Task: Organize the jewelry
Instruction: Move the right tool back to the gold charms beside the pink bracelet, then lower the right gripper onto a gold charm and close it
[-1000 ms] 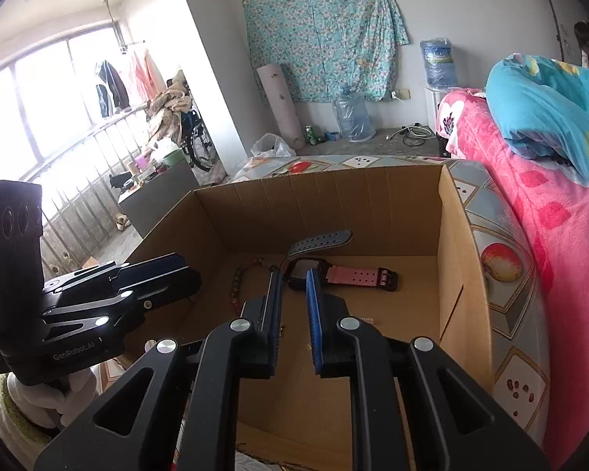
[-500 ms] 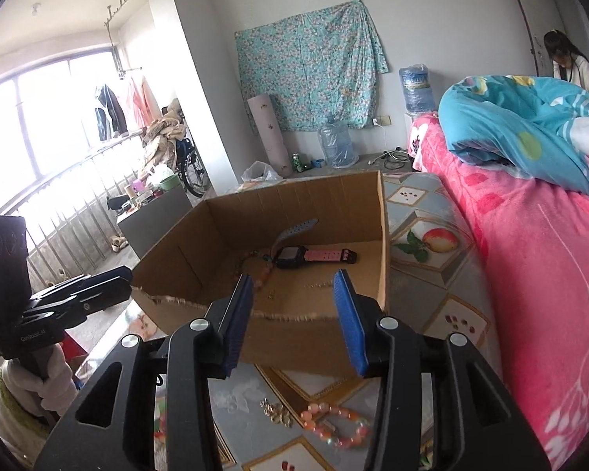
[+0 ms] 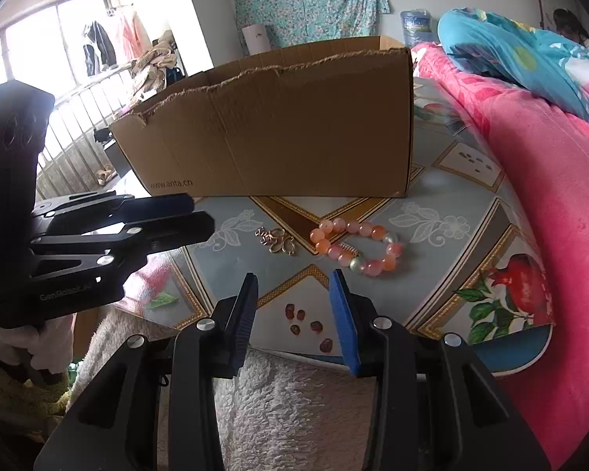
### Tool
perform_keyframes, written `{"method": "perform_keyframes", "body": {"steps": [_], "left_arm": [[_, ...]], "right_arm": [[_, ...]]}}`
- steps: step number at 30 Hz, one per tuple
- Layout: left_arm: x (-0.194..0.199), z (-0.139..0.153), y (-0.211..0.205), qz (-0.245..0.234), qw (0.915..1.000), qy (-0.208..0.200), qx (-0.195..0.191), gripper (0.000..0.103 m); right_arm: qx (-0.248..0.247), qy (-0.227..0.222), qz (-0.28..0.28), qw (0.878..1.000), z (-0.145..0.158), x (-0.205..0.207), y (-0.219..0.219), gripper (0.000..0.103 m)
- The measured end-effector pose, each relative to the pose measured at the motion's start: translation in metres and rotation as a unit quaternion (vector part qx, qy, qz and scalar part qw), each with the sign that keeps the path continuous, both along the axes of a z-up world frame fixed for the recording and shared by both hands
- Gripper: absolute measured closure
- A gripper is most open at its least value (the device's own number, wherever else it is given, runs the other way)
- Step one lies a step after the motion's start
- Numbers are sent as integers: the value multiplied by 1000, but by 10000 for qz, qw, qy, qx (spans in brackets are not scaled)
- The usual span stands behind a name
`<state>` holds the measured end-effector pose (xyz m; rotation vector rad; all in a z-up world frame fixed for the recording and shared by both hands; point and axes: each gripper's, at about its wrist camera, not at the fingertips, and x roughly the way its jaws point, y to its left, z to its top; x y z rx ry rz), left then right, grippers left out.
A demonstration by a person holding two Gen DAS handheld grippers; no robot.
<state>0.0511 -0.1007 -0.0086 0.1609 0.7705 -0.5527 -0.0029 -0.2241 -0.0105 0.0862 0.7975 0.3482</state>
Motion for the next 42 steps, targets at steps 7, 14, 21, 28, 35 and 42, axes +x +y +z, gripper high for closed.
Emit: {"method": "perform_keyframes", "body": {"steps": [7, 14, 21, 28, 35, 42], "left_arm": [[20, -16, -22, -275, 9989, 96, 367, 78], [24, -24, -33, -394, 9980, 132, 471, 79], [23, -26, -34, -409, 9978, 121, 507, 94], [22, -26, -23, -253, 9990, 219, 304, 102], [19, -21, 2, 109, 9996, 267, 49, 103], [16, -8, 30, 547, 9983, 156, -89, 103]], "right_arm": [[286, -19, 13, 9996, -4, 6, -4, 66], [465, -48, 5, 9989, -6, 11, -8, 66], [554, -63, -11, 9984, -6, 11, -10, 66], [572, -77, -46, 9983, -7, 7, -10, 66], [562, -38, -26, 9984, -3, 8, -7, 66], [485, -209, 303, 9981, 6, 14, 14, 71]]}}
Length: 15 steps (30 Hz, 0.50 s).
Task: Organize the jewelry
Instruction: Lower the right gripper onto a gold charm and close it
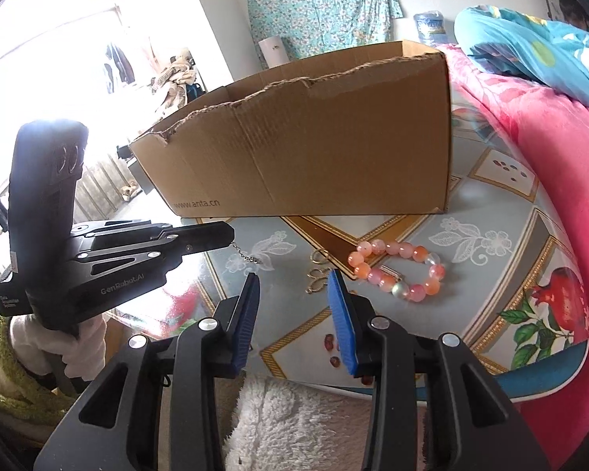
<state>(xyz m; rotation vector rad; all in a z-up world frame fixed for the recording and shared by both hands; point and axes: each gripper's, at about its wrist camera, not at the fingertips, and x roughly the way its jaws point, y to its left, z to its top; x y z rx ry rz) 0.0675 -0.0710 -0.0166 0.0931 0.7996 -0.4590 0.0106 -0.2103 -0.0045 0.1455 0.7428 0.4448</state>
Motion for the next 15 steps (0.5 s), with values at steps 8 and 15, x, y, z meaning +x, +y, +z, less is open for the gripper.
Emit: {"method": "perform_keyframes", "body": {"steps": [8, 15], "left_arm": [[3, 0, 30, 429, 9988, 72, -204, 103], [4, -10, 38, 483, 9981, 175, -344, 103]], "right_arm": [[-658, 2, -24, 9978, -1, 21, 15, 80], [-1061, 30, -71, 9943, -2, 30, 21, 85]]}}
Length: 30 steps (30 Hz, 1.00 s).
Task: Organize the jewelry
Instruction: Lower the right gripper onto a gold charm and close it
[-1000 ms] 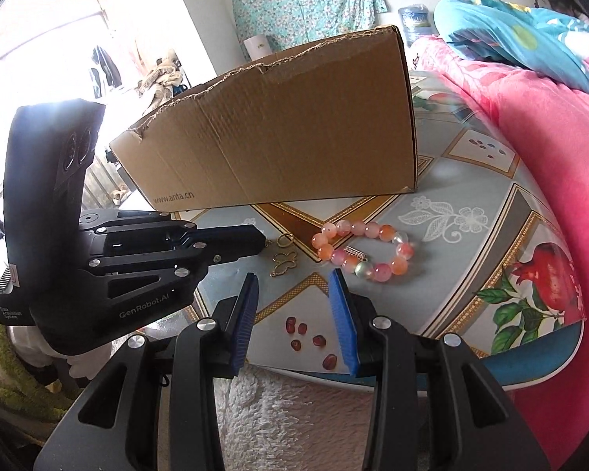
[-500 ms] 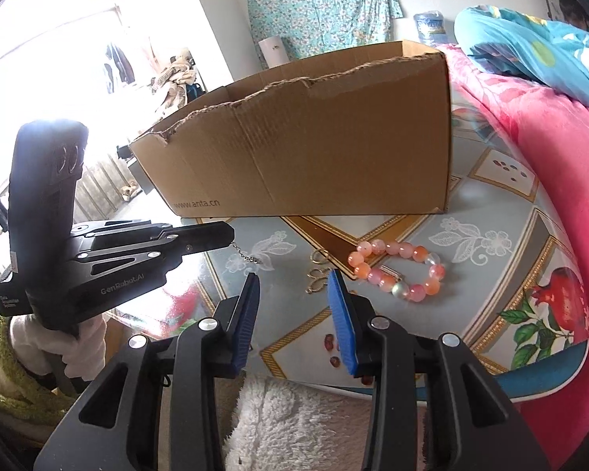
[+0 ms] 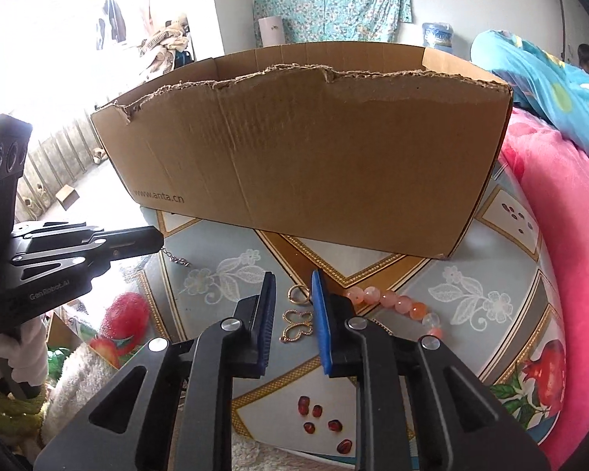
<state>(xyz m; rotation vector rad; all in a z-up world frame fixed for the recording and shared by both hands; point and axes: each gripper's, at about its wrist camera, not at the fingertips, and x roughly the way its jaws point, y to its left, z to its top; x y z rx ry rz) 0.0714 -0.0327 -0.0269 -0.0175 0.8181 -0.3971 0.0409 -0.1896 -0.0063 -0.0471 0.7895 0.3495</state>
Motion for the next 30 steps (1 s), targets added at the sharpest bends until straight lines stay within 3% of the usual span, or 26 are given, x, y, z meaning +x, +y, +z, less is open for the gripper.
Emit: {"method": "perform_keyframes", "body": {"steps": [9, 30], "left_arm": [[3, -6, -3, -69, 9999, 40, -85, 103], [5, -10, -2, -61, 9999, 92, -94, 103]], "right_arm": [[-338, 88, 341, 9988, -1, 8, 3, 90], [-267, 131, 723, 9969, -1, 6, 8, 92]]}}
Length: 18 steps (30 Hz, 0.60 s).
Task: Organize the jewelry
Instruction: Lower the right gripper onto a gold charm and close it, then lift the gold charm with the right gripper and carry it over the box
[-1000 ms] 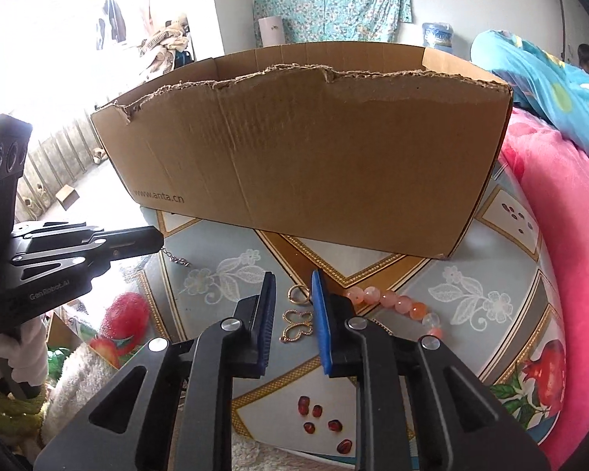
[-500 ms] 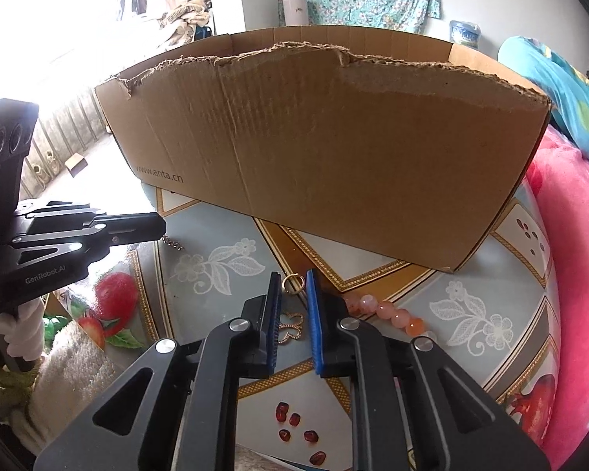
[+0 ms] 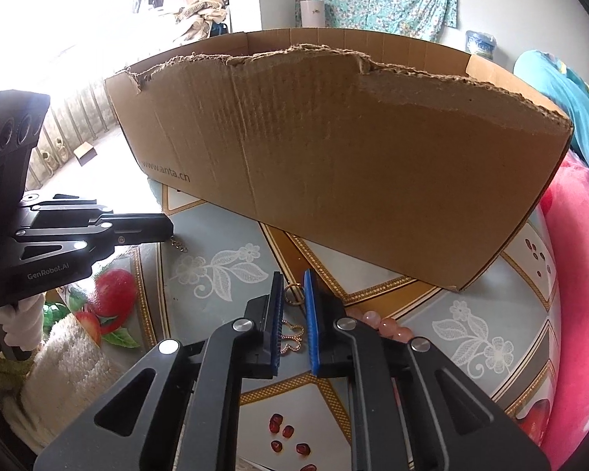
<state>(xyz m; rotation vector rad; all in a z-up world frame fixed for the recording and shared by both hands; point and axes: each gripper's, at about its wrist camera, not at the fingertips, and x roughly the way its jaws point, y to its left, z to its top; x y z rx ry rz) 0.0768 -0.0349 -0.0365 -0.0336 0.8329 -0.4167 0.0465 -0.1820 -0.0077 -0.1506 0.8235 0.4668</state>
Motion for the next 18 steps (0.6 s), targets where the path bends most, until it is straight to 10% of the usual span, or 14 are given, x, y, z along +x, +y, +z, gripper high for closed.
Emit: {"method": "perform_keyframes", "body": {"steps": [18], "left_arm": [[-1, 0, -2, -2, 10000, -8, -41, 103]], "right_arm": [[58, 157, -266, 9995, 8, 0, -5, 99]]}}
